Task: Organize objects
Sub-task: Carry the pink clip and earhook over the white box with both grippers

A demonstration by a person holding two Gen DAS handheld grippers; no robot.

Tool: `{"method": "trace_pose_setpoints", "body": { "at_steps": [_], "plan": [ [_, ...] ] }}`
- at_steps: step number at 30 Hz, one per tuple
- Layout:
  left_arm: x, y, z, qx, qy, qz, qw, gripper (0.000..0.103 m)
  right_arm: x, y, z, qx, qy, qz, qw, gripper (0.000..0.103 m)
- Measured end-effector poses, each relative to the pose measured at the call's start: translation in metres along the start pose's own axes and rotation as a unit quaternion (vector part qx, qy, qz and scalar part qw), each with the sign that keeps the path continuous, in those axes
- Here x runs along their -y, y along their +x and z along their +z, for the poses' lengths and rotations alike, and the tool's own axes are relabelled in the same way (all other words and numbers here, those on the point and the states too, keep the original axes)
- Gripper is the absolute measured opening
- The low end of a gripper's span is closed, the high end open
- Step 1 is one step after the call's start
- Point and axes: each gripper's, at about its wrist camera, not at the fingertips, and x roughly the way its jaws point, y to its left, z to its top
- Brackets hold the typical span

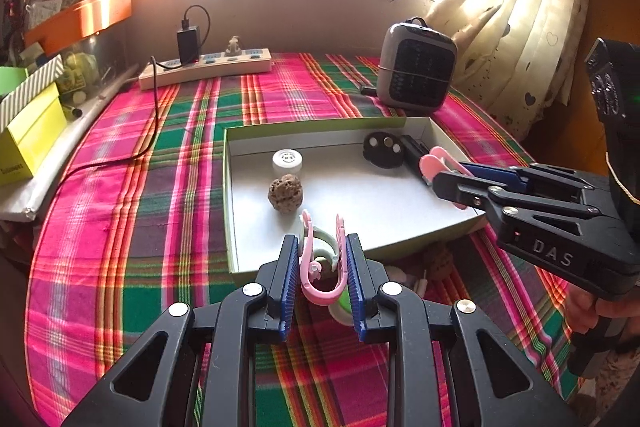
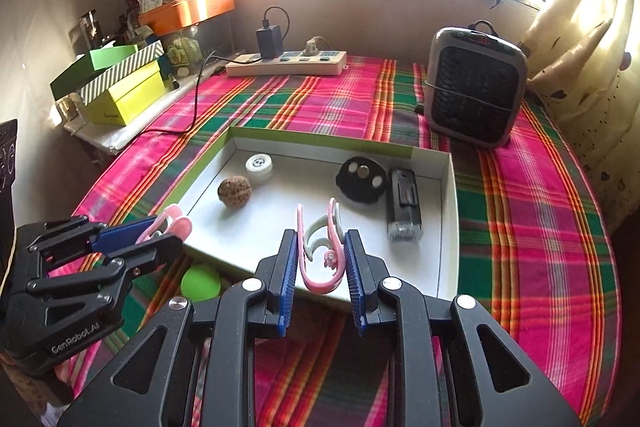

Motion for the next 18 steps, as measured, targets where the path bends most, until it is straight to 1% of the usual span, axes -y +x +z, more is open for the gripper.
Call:
{"method": "trace_pose_setpoints", "body": {
  "at_steps": [10, 18],
  "plan": [
    [-0.006, 0.022, 0.013, -0.007, -0.009, 0.006, 0.9999, 0.021, 0.005, 0.038, 0.024, -0.023, 0.000, 0.023, 0.999, 0.025],
    [-0.010, 0.036, 0.016, -0.013, -0.014, 0.009, 0.9998, 0.021, 0.001, 0.065, 0.039, -0.039, -0.014, 0.027, 0.999, 0.025]
  ]
}}
